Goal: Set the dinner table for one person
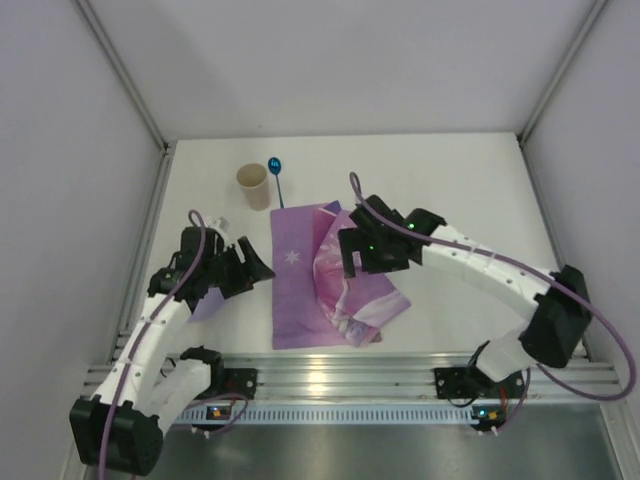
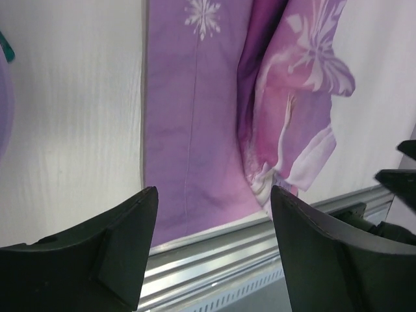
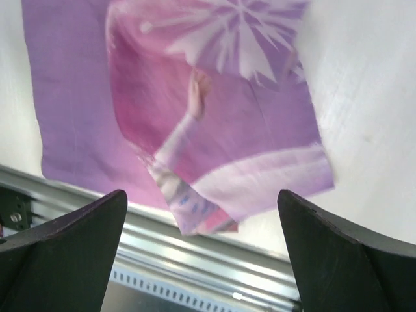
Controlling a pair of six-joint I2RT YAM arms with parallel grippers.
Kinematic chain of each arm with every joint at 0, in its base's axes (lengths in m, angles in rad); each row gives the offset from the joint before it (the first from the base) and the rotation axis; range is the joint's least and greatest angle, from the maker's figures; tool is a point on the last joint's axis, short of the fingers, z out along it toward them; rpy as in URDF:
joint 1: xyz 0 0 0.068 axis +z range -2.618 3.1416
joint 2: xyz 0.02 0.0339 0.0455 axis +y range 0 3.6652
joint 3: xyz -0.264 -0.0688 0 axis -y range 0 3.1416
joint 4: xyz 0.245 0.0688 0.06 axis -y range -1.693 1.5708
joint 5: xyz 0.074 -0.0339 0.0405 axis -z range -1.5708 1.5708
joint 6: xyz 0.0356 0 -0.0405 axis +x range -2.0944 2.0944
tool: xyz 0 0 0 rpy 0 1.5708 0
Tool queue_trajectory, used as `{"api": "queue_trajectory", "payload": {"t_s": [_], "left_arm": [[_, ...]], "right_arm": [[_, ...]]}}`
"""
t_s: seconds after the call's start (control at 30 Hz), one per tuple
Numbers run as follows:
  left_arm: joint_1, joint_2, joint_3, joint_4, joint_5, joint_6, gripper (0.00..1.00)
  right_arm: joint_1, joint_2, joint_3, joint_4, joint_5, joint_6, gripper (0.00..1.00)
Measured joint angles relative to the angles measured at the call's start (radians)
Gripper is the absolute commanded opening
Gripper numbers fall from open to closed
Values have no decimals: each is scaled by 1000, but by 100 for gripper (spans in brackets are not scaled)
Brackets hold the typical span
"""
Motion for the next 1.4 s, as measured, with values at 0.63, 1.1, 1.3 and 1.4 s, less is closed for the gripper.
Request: {"api": "queue_trajectory", "payload": {"t_s": [0.63, 1.1, 1.3, 1.4], "left_arm": [[-334, -70, -287, -63, -146, -198, 73], [-445, 179, -329, 301, -141, -317, 48], [-483, 290, -308, 396, -139, -356, 19], [-487, 301, -303, 398, -153, -360, 4]], "right_arm": [[-67, -563, -625, -3, 27, 216, 100], [-222, -539, -890, 429, -66, 336, 100], [-284, -402, -877, 674, -117, 330, 80], [-304, -283, -828, 761, -153, 311, 51]]}}
